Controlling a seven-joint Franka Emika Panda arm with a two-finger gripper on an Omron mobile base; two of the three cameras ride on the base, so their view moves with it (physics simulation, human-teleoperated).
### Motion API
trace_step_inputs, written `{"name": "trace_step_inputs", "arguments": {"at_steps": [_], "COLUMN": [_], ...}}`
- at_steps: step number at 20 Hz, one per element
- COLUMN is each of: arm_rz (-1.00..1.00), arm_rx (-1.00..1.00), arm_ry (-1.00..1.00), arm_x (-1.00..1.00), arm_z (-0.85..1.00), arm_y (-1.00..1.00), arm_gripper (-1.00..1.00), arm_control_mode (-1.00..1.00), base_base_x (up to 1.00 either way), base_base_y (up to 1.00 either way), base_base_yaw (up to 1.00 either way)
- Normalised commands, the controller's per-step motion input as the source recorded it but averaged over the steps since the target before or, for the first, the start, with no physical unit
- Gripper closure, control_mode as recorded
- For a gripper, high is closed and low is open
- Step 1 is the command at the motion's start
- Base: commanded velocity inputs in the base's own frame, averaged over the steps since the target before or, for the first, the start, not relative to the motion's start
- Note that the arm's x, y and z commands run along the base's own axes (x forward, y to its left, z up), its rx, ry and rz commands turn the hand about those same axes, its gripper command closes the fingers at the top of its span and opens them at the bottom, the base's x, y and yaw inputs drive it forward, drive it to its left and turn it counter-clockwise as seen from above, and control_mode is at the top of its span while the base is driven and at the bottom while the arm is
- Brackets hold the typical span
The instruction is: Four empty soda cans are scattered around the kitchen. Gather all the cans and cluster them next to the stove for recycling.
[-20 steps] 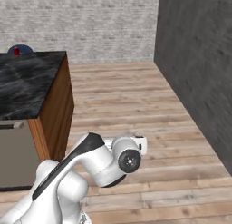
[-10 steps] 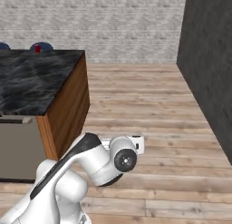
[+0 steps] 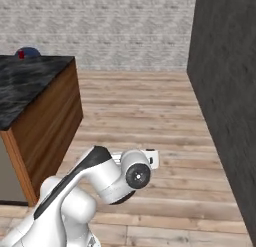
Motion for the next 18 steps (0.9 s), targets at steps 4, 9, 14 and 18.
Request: {"name": "trace_step_inputs", "arguments": {"at_steps": [4,9,14,18], "arm_rz": [0.00,0.00,0.00,0.00], "arm_rx": [0.00,0.00,0.00,0.00], "arm_ry": [0.00,0.00,0.00,0.00], "arm_x": [0.00,0.00,0.00,0.00], "arm_z": [0.00,0.00,0.00,0.00], "arm_y": [0.00,0.00,0.00,0.00], "arm_gripper": [-1.00,-1.00,-1.00,-1.00], "arm_control_mode": [1.00,1.00,1.00,1.00], "base_base_x": [0.80,0.99,1.00,1.00], "base_base_y": [-0.78,-0.52,-0.11,0.01], "base_base_yaw": [0.00,-0.04,-0.10,-0.11]}}
